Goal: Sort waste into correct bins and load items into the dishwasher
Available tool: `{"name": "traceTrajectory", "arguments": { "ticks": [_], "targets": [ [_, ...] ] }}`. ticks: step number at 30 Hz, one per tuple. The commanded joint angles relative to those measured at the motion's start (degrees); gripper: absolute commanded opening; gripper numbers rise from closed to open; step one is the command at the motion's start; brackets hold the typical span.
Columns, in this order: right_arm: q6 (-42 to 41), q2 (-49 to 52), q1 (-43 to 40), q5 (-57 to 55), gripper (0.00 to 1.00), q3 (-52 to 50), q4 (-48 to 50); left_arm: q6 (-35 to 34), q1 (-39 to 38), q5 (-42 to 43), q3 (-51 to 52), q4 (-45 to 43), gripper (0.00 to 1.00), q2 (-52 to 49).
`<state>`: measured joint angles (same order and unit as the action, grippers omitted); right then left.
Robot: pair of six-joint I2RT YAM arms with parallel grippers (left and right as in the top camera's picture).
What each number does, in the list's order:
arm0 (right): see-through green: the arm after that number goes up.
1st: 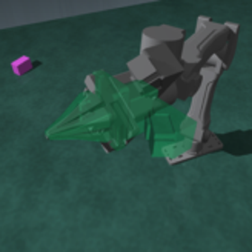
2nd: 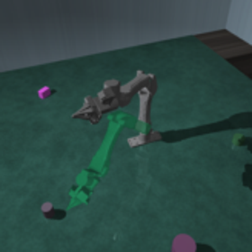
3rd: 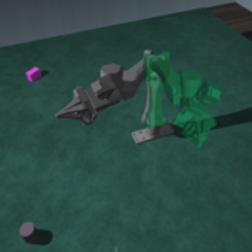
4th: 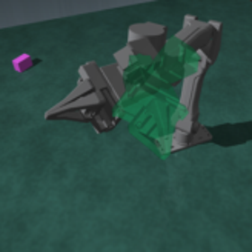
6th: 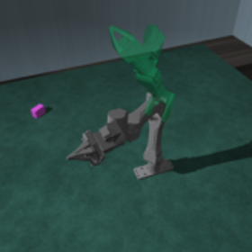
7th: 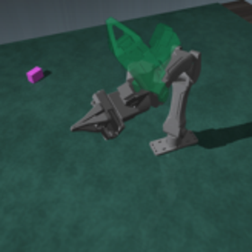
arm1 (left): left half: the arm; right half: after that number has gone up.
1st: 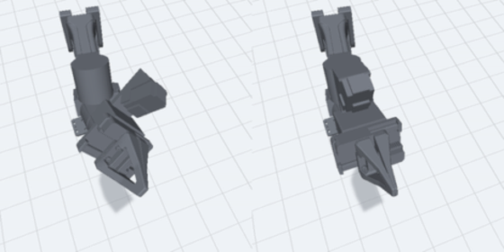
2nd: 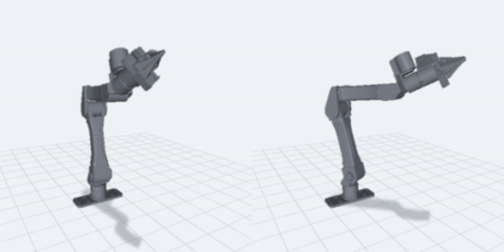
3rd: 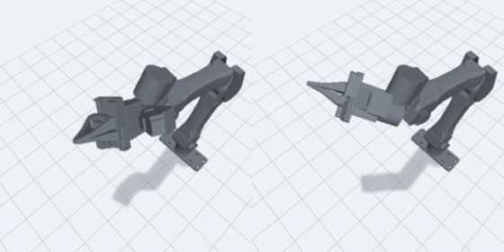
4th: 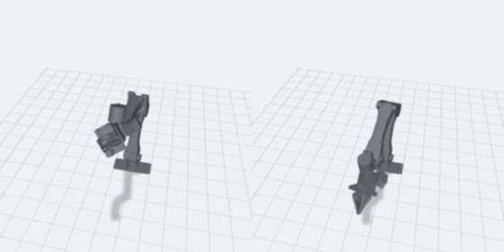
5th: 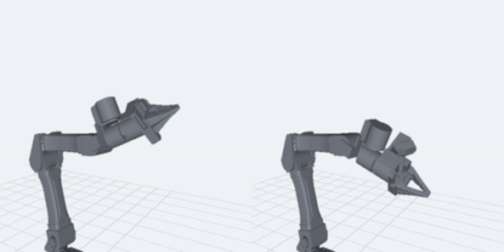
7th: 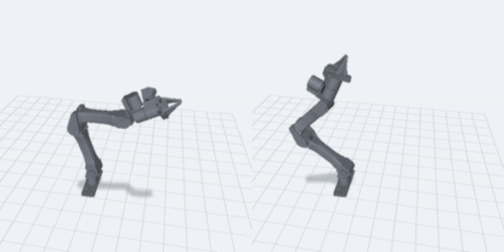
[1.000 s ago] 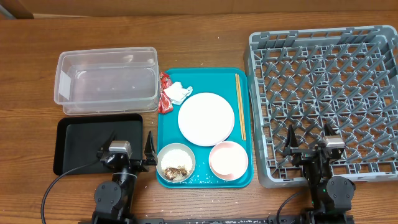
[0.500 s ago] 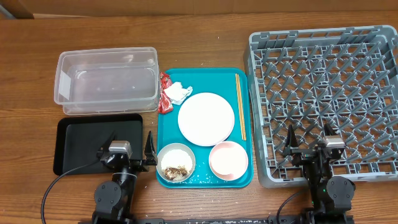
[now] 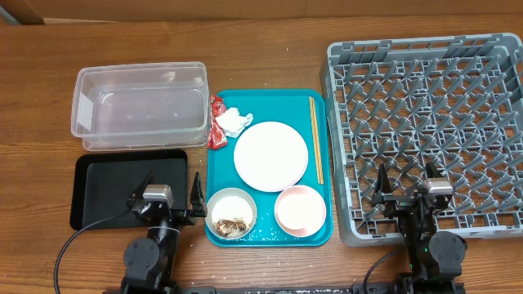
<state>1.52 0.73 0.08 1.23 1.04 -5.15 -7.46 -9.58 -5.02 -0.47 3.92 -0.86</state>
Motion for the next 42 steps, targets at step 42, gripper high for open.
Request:
{"name": "traceTrajectory", "arguments": {
  "ticks": [42],
  "targets": [
    [-11.85, 34.86, -0.15, 18.14, 1.00, 61.55, -49.79, -0.24, -5.77, 36.54, -61.99, 40.92, 1.00, -49.90]
  ]
}}
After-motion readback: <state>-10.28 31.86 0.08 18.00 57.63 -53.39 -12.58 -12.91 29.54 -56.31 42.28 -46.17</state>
